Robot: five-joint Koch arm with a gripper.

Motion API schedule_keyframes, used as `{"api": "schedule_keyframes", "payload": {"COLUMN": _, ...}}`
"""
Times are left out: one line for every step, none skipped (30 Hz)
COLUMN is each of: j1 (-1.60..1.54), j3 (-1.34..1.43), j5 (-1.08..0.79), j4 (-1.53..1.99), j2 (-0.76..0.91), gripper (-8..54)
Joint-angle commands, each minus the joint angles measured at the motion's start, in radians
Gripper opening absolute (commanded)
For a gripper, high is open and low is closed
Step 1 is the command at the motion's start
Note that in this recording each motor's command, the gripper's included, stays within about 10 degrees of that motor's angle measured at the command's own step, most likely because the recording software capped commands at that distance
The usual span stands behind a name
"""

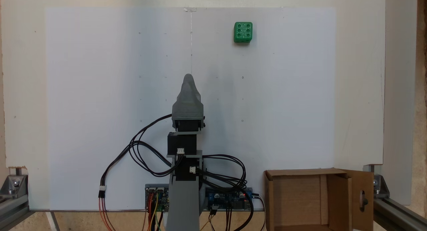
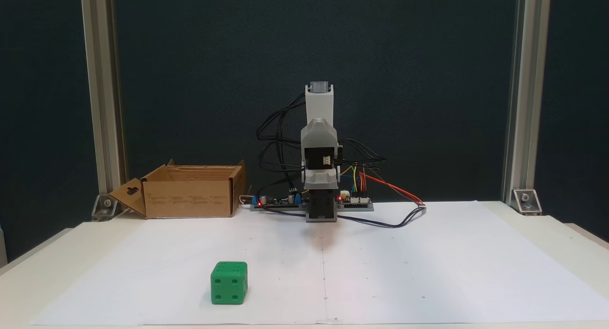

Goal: Grasp a green dice and put it in the bin.

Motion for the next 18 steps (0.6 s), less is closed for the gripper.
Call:
{"api": "schedule_keyframes", "payload": {"j1": 0.000, "j3": 0.049, "j5": 0.026, "j4": -0.003, "j2": 0.106, "gripper": 44.9}}
{"api": "schedule_keyframes", "payload": {"j1": 0.000, "j3": 0.049, "j5": 0.026, "j4": -0.003, "j2": 0.106, "gripper": 44.9}}
{"api": "schedule_keyframes", "payload": {"j1": 0.000, "j3": 0.049, "j5": 0.026, "j4": -0.003, "j2": 0.106, "gripper": 44.9}}
{"api": "schedule_keyframes", "payload": {"j1": 0.000, "j3": 0.048, "j5": 0.025, "j4": -0.005, "j2": 0.106, "gripper": 44.6}}
{"api": "schedule_keyframes", "payload": {"j1": 0.000, "j3": 0.049, "j5": 0.025, "j4": -0.005, "j2": 0.106, "gripper": 44.6}}
{"api": "schedule_keyframes", "payload": {"j1": 0.000, "j3": 0.049, "j5": 0.025, "j4": -0.005, "j2": 0.106, "gripper": 44.6}}
{"api": "schedule_keyframes", "payload": {"j1": 0.000, "j3": 0.048, "j5": 0.026, "j4": -0.005, "j2": 0.106, "gripper": 44.4}}
{"api": "schedule_keyframes", "payload": {"j1": -0.002, "j3": 0.048, "j5": 0.029, "j4": -0.006, "j2": 0.106, "gripper": 44.2}}
{"api": "schedule_keyframes", "payload": {"j1": -0.009, "j3": 0.048, "j5": 0.031, "j4": -0.008, "j2": 0.106, "gripper": 44.3}}
{"api": "schedule_keyframes", "payload": {"j1": -0.008, "j3": 0.048, "j5": 0.029, "j4": -0.012, "j2": 0.106, "gripper": 44.3}}
{"api": "schedule_keyframes", "payload": {"j1": -0.002, "j3": 0.048, "j5": 0.023, "j4": -0.009, "j2": 0.106, "gripper": 44.2}}
{"api": "schedule_keyframes", "payload": {"j1": -0.002, "j3": 0.048, "j5": 0.023, "j4": -0.008, "j2": 0.106, "gripper": 43.8}}
{"api": "schedule_keyframes", "payload": {"j1": 0.000, "j3": 0.048, "j5": 0.021, "j4": -0.006, "j2": 0.106, "gripper": 43.7}}
{"api": "schedule_keyframes", "payload": {"j1": 0.000, "j3": 0.048, "j5": 0.023, "j4": -0.011, "j2": 0.106, "gripper": 43.6}}
{"api": "schedule_keyframes", "payload": {"j1": -0.002, "j3": 0.048, "j5": 0.021, "j4": -0.015, "j2": 0.112, "gripper": 43.2}}
{"api": "schedule_keyframes", "payload": {"j1": -0.002, "j3": 0.040, "j5": 0.021, "j4": -0.017, "j2": 0.110, "gripper": 42.9}}
{"api": "schedule_keyframes", "payload": {"j1": 0.000, "j3": 0.023, "j5": 0.017, "j4": -0.008, "j2": 0.107, "gripper": 42.9}}
{"api": "schedule_keyframes", "payload": {"j1": 0.005, "j3": 0.002, "j5": 0.017, "j4": 0.031, "j2": 0.106, "gripper": 42.9}}
